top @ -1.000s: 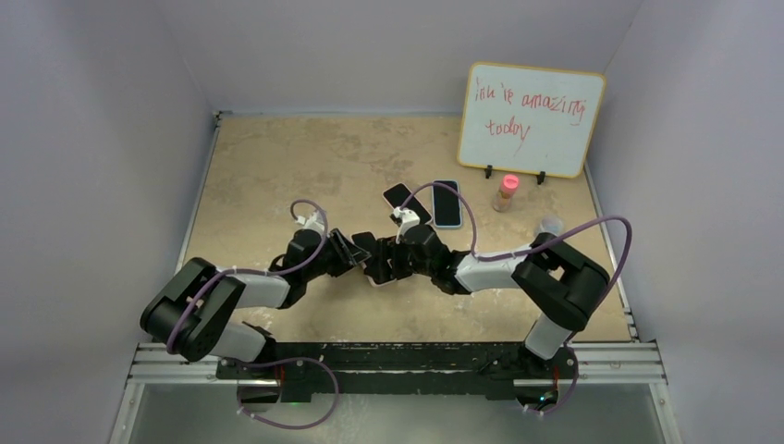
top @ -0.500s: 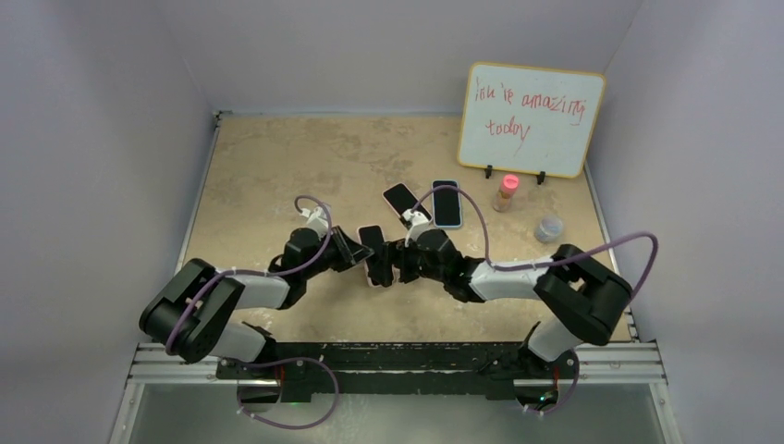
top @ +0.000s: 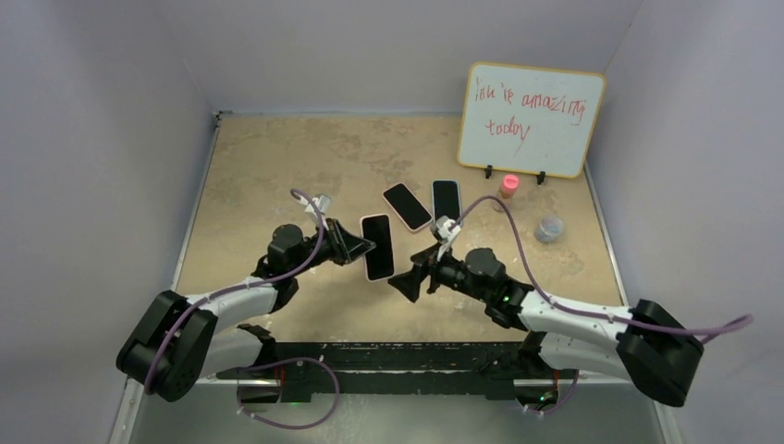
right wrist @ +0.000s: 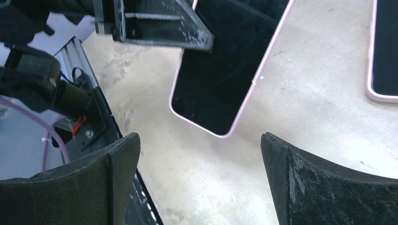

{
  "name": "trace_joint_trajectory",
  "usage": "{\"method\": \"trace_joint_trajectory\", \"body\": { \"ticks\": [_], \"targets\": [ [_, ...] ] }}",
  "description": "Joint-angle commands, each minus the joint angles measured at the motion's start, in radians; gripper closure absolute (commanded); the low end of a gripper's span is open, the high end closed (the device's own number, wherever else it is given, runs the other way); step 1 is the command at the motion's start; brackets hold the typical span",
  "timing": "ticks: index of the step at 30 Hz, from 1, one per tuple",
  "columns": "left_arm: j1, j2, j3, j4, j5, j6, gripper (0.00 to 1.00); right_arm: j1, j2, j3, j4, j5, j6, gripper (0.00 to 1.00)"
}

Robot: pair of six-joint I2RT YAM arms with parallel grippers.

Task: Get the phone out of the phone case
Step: Pick up the phone at the center of the board.

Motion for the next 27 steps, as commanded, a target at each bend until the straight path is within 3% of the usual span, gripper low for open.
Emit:
{"method": "trace_joint_trajectory", "body": {
  "ticks": [1, 6, 10, 17, 23, 27],
  "targets": [
    [0.003, -0.059, 0.049, 0.164, 0.124, 0.01, 1.0, -0.003, -0.165, -0.108, 0.094, 0.027, -0.136, 0.01],
    [0.003, -0.086, 0.104, 0.148, 0.234, 0.02, 1.0, -0.004, -0.319, -0.174, 0.068, 0.009, -0.241, 0.01],
    [0.002, -0.111, 0.163, 0.07, 0.321, 0.061, 1.0, -0.005, -0.347, -0.189, 0.073, -0.037, -0.293, 0.01],
    [0.002, -0.185, 0.225, -0.049, 0.382, 0.143, 1.0, -0.007, -0.26, -0.167, 0.114, -0.158, -0.356, 0.02],
    [-0.003, -0.199, 0.226, -0.052, 0.409, 0.137, 1.0, -0.007, -0.176, -0.187, 0.303, -0.269, -0.378, 0.05],
    [-0.007, -0.186, 0.228, -0.011, 0.419, 0.1, 1.0, -0.01, -0.131, -0.16, 0.331, -0.265, -0.377, 0.08]
  ]
}}
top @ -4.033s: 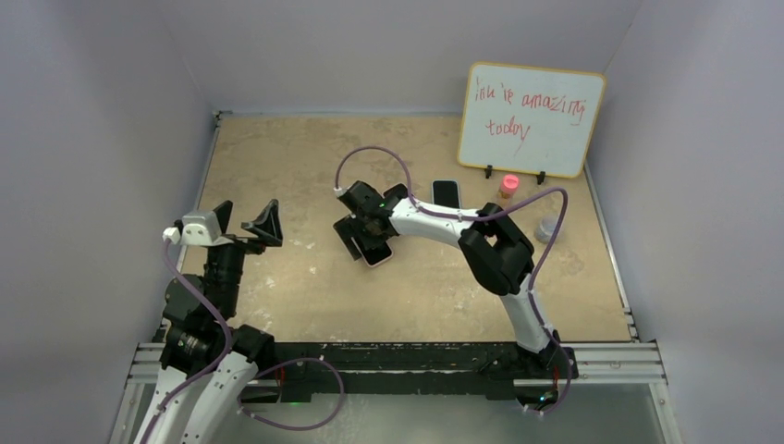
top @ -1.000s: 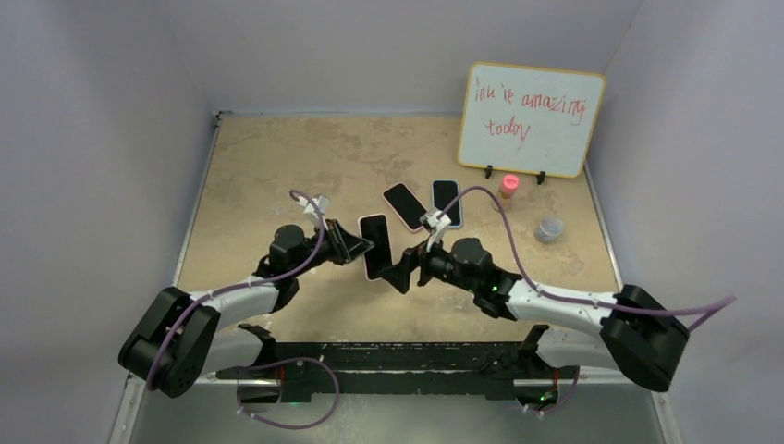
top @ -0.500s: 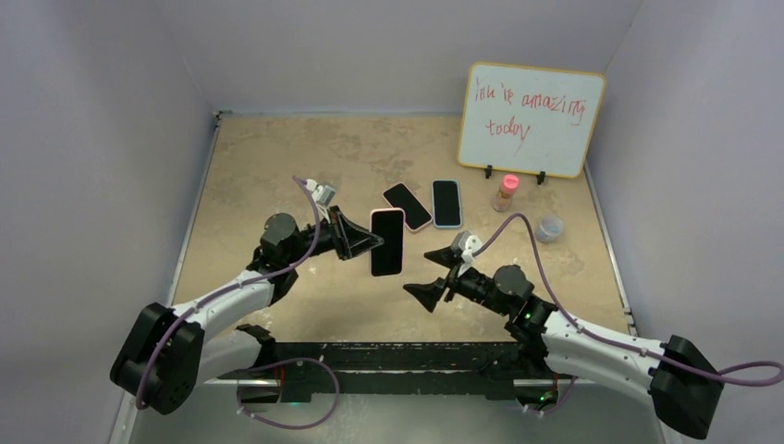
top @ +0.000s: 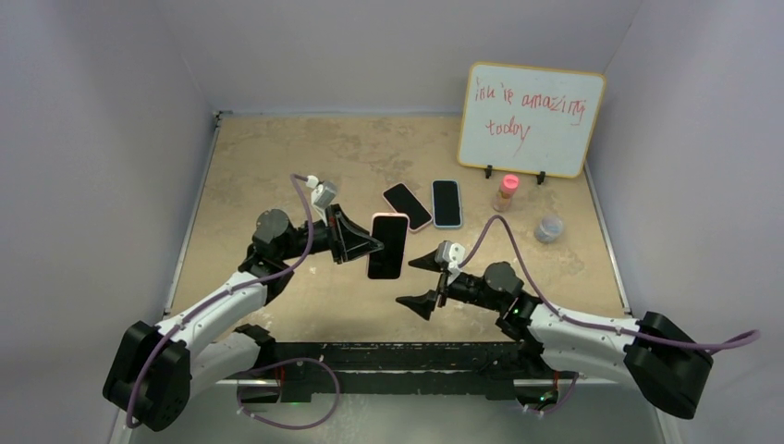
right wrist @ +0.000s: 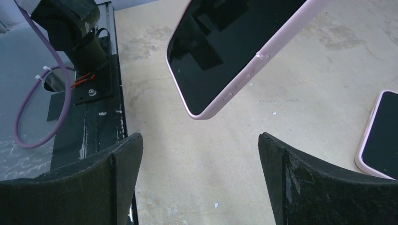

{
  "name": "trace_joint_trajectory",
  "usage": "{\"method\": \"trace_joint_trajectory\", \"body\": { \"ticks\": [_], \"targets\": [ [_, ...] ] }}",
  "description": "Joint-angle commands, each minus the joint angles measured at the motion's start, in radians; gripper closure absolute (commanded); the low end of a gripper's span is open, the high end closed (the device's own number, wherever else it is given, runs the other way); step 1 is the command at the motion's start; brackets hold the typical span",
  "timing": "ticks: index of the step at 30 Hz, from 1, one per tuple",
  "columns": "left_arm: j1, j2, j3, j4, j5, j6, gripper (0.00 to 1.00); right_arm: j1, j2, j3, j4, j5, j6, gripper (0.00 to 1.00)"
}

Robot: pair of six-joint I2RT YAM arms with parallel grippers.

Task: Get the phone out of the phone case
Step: Pick up the phone at the center of the board.

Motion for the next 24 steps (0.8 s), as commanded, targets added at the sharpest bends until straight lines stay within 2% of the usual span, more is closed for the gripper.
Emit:
{"method": "trace_joint_trajectory", "body": {
  "ticks": [1, 4, 7, 11, 20, 24],
  "targets": [
    [-0.006, -0.007, 0.047, 0.108, 0.033, -0.026, 1.0, -0.008, 0.043, 0.032, 0.137, -0.056, -0.029, 0.09],
    [-0.006, -0.007, 0.043, 0.124, 0.036, -0.042, 1.0, -0.017, 0.075, 0.043, 0.176, -0.087, -0.03, 0.13],
    [-0.008, -0.013, 0.044, 0.12, 0.042, -0.05, 1.0, -0.029, 0.109, 0.053, 0.206, -0.118, -0.03, 0.21],
    [-0.008, -0.024, 0.036, 0.108, 0.051, -0.054, 1.0, -0.039, 0.151, 0.051, 0.29, -0.163, -0.002, 0.41],
    [-0.01, -0.033, 0.013, 0.156, 0.073, -0.109, 1.0, -0.049, 0.242, 0.075, 0.392, -0.23, 0.039, 0.48],
    [-0.011, -0.028, 0.01, 0.164, 0.074, -0.125, 1.0, -0.054, 0.263, 0.091, 0.4, -0.251, 0.04, 0.63]
  ]
}}
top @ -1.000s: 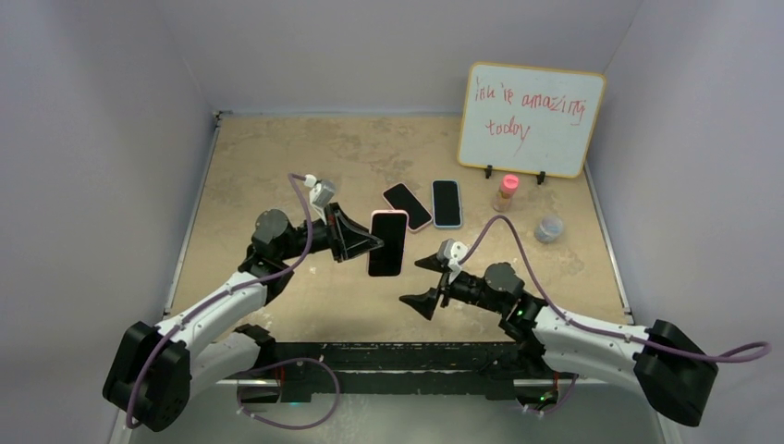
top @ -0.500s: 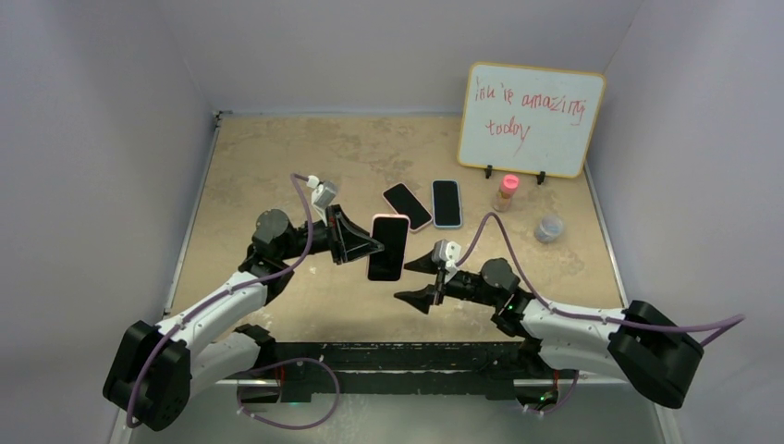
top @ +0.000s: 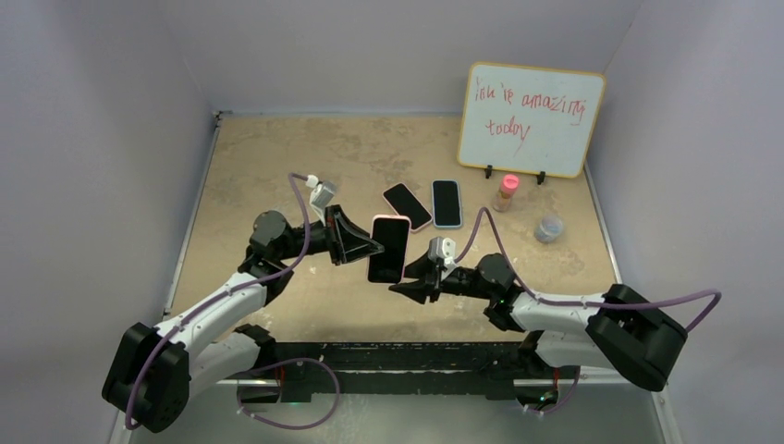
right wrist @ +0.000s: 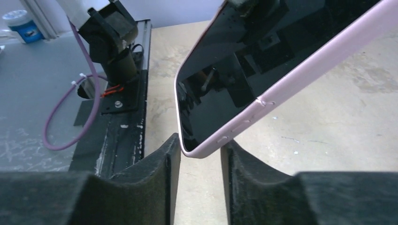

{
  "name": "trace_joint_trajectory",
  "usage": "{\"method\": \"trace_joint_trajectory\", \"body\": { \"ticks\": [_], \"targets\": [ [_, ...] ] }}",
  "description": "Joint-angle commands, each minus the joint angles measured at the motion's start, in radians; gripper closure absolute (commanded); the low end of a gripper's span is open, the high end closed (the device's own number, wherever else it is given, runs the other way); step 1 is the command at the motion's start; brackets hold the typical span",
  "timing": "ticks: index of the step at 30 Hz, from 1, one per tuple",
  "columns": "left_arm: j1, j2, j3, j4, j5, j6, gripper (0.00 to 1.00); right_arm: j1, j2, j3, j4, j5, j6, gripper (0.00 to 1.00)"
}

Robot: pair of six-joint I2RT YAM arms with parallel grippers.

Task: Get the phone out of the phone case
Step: Pick up the phone at the center of the board.

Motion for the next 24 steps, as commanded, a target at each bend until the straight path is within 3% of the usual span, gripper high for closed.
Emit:
{"method": "trace_joint_trajectory", "body": {
  "ticks": [1, 6, 10, 15, 19, 24],
  "targets": [
    [-0.005, -0.018, 0.01, 0.115, 0.019, -0.041, 1.0, -0.011, 0.014, 0.046, 0.086, -0.051, 0.01, 0.66],
    [-0.005, -0.009, 0.006, 0.11, 0.021, -0.059, 1.0, -0.014, 0.025, 0.049, 0.098, -0.111, 0.009, 0.78],
    [-0.005, 0.004, 0.027, -0.009, -0.003, -0.041, 1.0, -0.015, 0.052, 0.068, 0.093, -0.172, 0.011, 0.87],
    [-0.004, 0.035, 0.046, -0.058, -0.007, -0.034, 1.0, -0.014, 0.074, 0.098, 0.049, -0.214, -0.015, 0.89],
    [-0.005, 0.041, 0.051, -0.08, -0.019, -0.026, 1.0, -0.014, 0.091, 0.122, 0.013, -0.237, -0.097, 1.0],
    [-0.004, 0.043, 0.047, -0.089, -0.029, -0.034, 1.0, -0.015, 0.105, 0.143, -0.013, -0.211, -0.174, 1.0]
  ]
}}
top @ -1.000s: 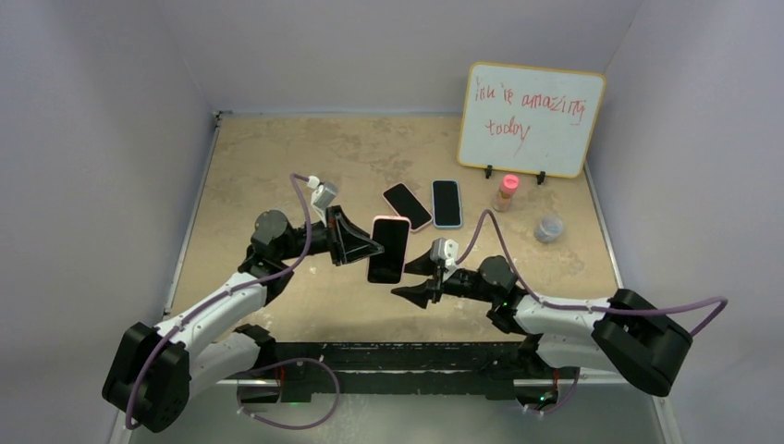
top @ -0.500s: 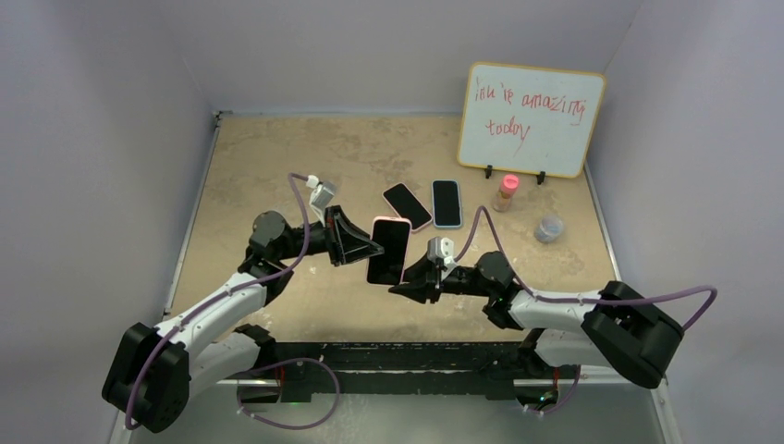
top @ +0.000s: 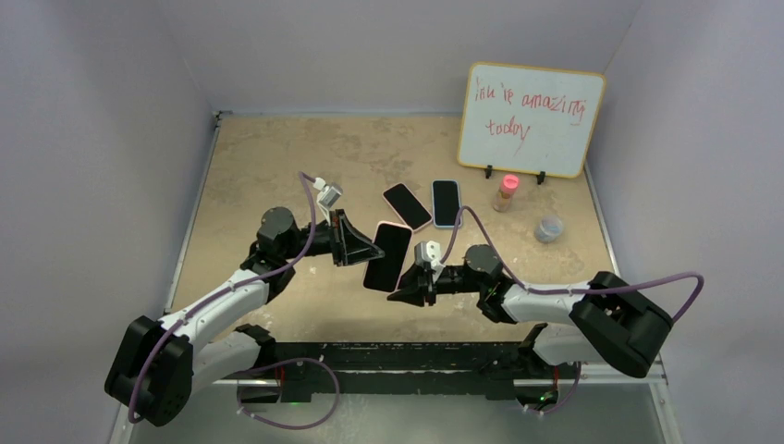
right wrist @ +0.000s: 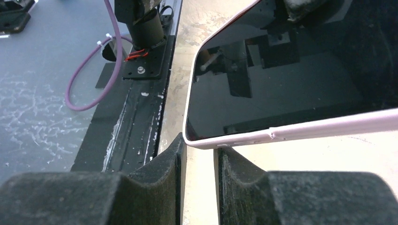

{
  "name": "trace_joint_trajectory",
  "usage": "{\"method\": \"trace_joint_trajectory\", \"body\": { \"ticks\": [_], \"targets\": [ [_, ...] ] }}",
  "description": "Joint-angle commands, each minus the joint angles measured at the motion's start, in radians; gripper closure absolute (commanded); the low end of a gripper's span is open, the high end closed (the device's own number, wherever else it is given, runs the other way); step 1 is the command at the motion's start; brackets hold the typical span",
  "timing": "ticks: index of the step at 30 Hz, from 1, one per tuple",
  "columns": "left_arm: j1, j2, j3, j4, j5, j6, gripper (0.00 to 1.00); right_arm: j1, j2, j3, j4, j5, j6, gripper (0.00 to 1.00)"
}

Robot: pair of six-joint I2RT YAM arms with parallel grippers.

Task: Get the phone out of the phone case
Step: Pick up the phone at the center of the board.

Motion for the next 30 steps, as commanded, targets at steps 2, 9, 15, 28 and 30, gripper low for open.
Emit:
{"method": "trace_joint_trajectory", "body": {
  "ticks": [2, 9, 15, 28, 30],
  "targets": [
    [-0.007, 0.005, 0.042, 0.013, -0.037, -0.019, 1.0, 0.006, -0.004, 0.091, 0.043, 0.015, -0.168, 1.0],
    [-0.006, 0.014, 0.035, 0.054, -0.031, -0.051, 1.0, 0.006, -0.001, 0.141, -0.043, 0.091, -0.245, 1.0],
    [-0.007, -0.047, 0.03, 0.029, -0.041, 0.029, 1.0, 0.007, -0.012, 0.106, -0.006, 0.049, -0.173, 0.77],
    [-0.007, -0.132, 0.052, -0.088, -0.071, 0.238, 1.0, -0.001, 0.033, 0.044, 0.273, -0.004, 0.056, 0.62],
    [-0.007, -0.136, 0.05, -0.087, -0.071, 0.238, 1.0, -0.003, 0.054, 0.039, 0.313, -0.017, 0.087, 0.67]
  ]
}}
